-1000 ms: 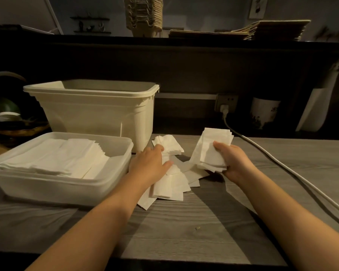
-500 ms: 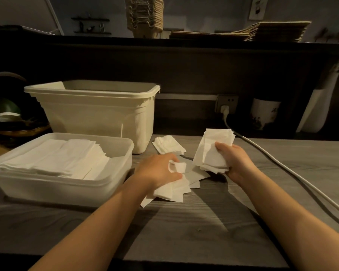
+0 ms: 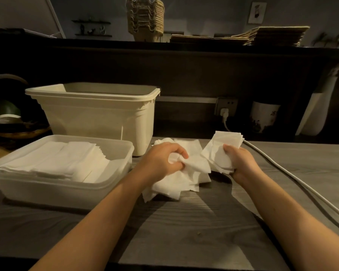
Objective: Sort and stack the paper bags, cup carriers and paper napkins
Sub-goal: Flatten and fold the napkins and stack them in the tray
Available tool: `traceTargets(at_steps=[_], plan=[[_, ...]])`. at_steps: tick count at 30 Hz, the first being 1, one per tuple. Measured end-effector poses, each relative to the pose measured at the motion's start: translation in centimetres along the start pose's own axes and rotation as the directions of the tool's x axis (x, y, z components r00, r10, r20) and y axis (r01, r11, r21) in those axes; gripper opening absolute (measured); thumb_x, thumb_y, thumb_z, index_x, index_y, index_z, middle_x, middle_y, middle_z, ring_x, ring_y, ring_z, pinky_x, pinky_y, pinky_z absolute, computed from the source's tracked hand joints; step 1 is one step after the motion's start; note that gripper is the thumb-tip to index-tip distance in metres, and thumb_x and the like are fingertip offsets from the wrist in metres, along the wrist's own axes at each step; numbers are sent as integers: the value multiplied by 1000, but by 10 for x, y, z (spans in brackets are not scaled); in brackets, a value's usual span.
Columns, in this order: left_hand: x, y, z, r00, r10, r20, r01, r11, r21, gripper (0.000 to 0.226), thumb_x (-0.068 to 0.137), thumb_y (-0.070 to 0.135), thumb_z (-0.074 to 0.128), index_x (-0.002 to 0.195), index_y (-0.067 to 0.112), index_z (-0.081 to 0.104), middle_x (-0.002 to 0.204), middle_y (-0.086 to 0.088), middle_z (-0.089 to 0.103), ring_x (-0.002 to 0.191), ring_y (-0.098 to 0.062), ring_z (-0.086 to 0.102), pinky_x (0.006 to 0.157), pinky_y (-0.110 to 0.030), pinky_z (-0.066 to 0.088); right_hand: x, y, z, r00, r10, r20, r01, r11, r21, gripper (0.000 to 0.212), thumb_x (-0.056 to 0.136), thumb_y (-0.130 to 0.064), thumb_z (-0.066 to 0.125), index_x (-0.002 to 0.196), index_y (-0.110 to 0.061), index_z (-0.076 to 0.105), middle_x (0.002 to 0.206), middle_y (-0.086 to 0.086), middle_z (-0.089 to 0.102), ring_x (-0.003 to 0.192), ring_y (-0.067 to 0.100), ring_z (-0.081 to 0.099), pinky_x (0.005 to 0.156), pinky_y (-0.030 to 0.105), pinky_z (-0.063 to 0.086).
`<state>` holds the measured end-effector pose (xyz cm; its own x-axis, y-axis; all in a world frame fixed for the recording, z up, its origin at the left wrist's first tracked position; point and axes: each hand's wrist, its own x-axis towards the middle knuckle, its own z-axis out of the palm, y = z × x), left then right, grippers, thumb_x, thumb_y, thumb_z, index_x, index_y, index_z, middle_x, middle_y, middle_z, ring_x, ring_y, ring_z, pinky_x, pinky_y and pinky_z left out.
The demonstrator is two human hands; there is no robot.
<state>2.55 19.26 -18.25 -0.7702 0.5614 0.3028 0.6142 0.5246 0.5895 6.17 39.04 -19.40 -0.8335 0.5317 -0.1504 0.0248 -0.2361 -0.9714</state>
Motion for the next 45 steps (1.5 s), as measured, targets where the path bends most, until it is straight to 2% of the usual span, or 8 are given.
traceTargets(at_steps=[4, 8, 13, 19, 28, 34, 38, 45], plan=[[0, 6, -2, 966, 199, -162, -202, 979, -6, 23, 85, 17, 66, 93, 35, 53, 95, 24, 44, 89, 9, 46, 76, 4, 34, 0, 2, -1, 1000, 11, 22, -11, 1000, -8, 34, 96, -16, 49, 128, -5, 45, 109, 14, 56, 95, 28, 56, 66, 35, 49], [-1, 12, -4, 944, 272, -187, -293, 951, -97, 32, 83, 15, 68, 89, 42, 52, 96, 25, 47, 92, 21, 44, 80, 2, 36, -1, 3, 0, 997, 20, 75, -16, 999, -45, 27, 95, -16, 51, 120, -5, 52, 102, 14, 61, 83, 24, 59, 58, 32, 47], [-6, 20, -7, 978, 162, -129, -202, 886, -417, 28, 82, 13, 68, 88, 39, 59, 99, 25, 52, 88, 19, 50, 77, -7, 47, -8, 3, 2, 972, 80, 220, -65, 995, -74, 22, 93, -12, 50, 73, -7, 56, 50, 2, 60, 46, 14, 56, 43, 24, 44], [-2, 7, 4, 985, 149, -83, -153, 987, -48, 32, 87, 22, 64, 117, 32, 58, 113, 28, 39, 108, 6, 39, 86, -3, 30, -13, 3, 9, 896, 141, 420, -180, 982, 54, 25, 98, -29, 45, 104, -11, 61, 84, 10, 73, 73, 24, 70, 66, 37, 57], [-7, 13, -9, 979, 116, 170, -60, 951, -303, 41, 85, 22, 66, 114, 47, 51, 107, 42, 35, 93, 25, 38, 76, -2, 42, -15, 1, 8, 851, 203, 484, -272, 959, 76, 49, 95, -48, 40, 126, -12, 55, 112, 15, 67, 91, 32, 67, 65, 40, 57], [-6, 7, -3, 973, 96, 211, -64, 986, -154, 49, 86, 23, 66, 130, 39, 49, 115, 32, 35, 95, 27, 32, 74, 10, 27, -17, 0, 4, 833, 174, 526, -231, 972, 44, 55, 90, -59, 37, 121, -17, 56, 110, 13, 69, 95, 30, 68, 76, 44, 53], [-5, 5, -2, 979, 89, 186, -65, 989, -133, 54, 86, 24, 66, 131, 42, 44, 122, 27, 37, 108, 11, 35, 76, 7, 29, -22, 2, 11, 902, 142, 407, -108, 989, -106, 36, 91, -26, 55, 122, -7, 55, 99, 11, 68, 87, 26, 66, 69, 38, 53], [-2, 6, -7, 997, -7, -75, -18, 942, -335, 47, 86, 22, 65, 126, 37, 47, 108, 25, 49, 101, -2, 50, 83, -18, 46, -8, -4, 2, 997, 49, 57, -63, 955, 290, 40, 96, -15, 50, 134, -7, 40, 97, 9, 59, 84, 24, 59, 60, 38, 49]])
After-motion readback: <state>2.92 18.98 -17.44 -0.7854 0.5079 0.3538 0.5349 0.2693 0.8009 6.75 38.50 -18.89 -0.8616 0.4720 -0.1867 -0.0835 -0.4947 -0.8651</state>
